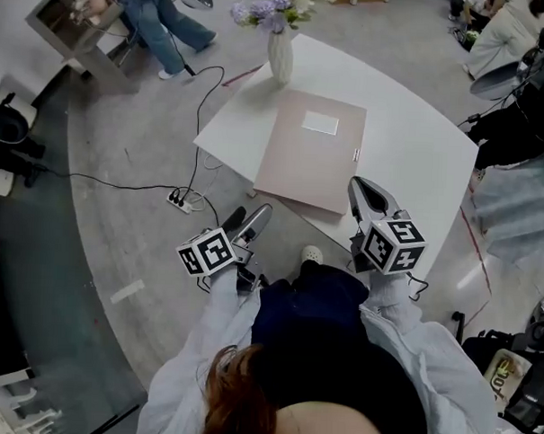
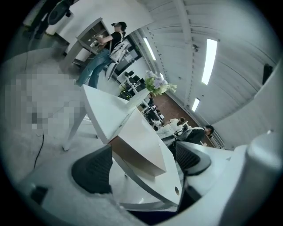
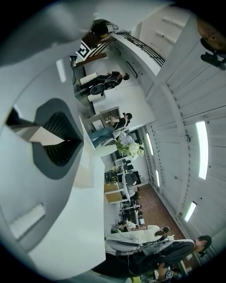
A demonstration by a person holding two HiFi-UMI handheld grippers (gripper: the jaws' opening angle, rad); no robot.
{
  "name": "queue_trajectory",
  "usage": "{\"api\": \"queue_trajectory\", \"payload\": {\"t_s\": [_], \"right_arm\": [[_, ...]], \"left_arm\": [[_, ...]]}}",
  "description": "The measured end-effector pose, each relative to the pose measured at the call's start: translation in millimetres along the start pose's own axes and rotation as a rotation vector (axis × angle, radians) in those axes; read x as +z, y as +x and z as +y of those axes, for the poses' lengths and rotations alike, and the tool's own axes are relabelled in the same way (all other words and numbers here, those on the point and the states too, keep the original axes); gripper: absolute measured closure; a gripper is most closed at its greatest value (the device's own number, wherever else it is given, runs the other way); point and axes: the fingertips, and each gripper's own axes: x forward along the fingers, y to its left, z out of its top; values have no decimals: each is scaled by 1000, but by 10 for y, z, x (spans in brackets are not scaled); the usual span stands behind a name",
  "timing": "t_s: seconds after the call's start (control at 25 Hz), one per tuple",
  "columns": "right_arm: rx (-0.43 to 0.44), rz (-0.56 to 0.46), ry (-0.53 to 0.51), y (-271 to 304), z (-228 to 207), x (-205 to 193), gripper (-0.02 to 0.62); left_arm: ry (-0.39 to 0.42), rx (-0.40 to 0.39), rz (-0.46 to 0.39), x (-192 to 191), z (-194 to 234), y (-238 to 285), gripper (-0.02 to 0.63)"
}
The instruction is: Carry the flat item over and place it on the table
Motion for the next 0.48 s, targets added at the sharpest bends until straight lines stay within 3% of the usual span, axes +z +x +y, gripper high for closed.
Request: {"api": "queue_trajectory", "payload": {"t_s": [0.16, 0.48], "right_arm": [[4, -2, -22, -149, 233, -36, 586], [25, -14, -52, -483, 670, -169, 586]], "left_arm": [[122, -47, -28, 44, -232, -303, 219], [391, -6, -126, 105, -477, -818, 393]]}}
